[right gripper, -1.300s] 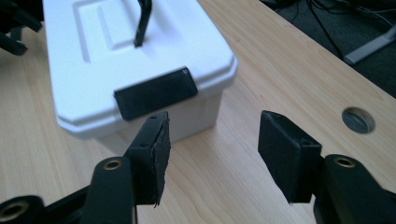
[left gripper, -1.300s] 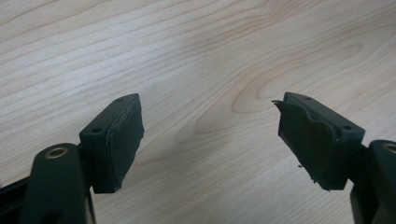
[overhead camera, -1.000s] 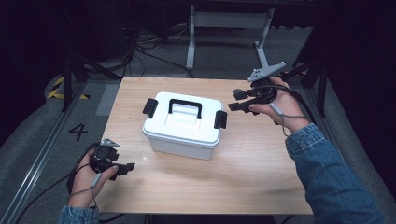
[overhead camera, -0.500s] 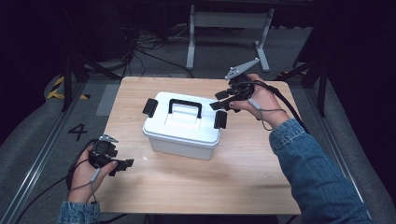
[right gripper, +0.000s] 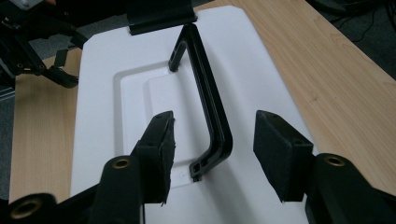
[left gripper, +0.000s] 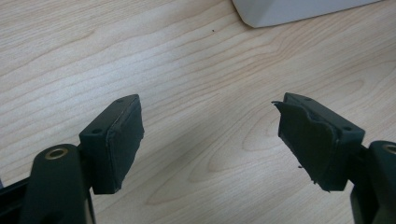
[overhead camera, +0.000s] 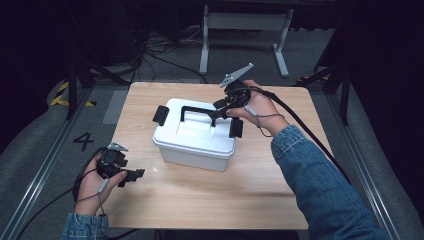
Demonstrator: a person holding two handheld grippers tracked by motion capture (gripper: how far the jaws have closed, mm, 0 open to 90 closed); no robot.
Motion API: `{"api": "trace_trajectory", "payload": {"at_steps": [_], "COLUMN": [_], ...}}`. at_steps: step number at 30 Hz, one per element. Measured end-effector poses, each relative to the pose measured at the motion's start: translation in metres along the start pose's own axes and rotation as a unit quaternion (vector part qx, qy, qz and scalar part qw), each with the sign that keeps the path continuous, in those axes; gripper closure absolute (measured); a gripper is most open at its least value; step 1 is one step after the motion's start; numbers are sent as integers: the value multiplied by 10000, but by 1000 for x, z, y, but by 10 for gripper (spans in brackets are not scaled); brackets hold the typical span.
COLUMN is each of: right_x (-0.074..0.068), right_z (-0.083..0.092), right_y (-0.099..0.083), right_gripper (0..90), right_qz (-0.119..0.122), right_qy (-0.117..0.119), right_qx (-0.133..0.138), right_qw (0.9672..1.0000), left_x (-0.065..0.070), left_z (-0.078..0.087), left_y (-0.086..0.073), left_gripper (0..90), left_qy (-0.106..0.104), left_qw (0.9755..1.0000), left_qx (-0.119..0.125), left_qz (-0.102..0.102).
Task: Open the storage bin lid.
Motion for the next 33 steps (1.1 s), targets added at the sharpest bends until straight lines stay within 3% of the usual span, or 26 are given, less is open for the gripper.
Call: {"api": "trace_trajectory", "payload": {"at_steps": [15,25,29,33], "right_x": [-2,-1,-2,-7], "right_z": [-37,-40,-39,-37], "right_y": [6,6,7,9], "right_gripper": [576,691,779,827], "right_qz": [157,226,289,323], "right_qy": [169,198,203,424], "right_qx": [-170,-232,-338,-468], "right_qw": [9996,9993,9988,9975], "left_x": [-3,-4,-4,-4], "left_z": [3,1,1,1], "left_y": [-10,-10,-10,-9], "left_gripper": [231,231,231,231], "left_qy": [18,35,15,7], "left_qw": [10000,10000,10000,10000], "left_qx": [-34,-48,-62,-63], "left_qz": [64,34,31,29]}}
Point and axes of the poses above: each handheld gripper's, and its own axes: z roughly backward along the jaws, y roughly out of its top, x roughly to its right, the point moved 5 cm from there along -z, roughly forward along the jaws
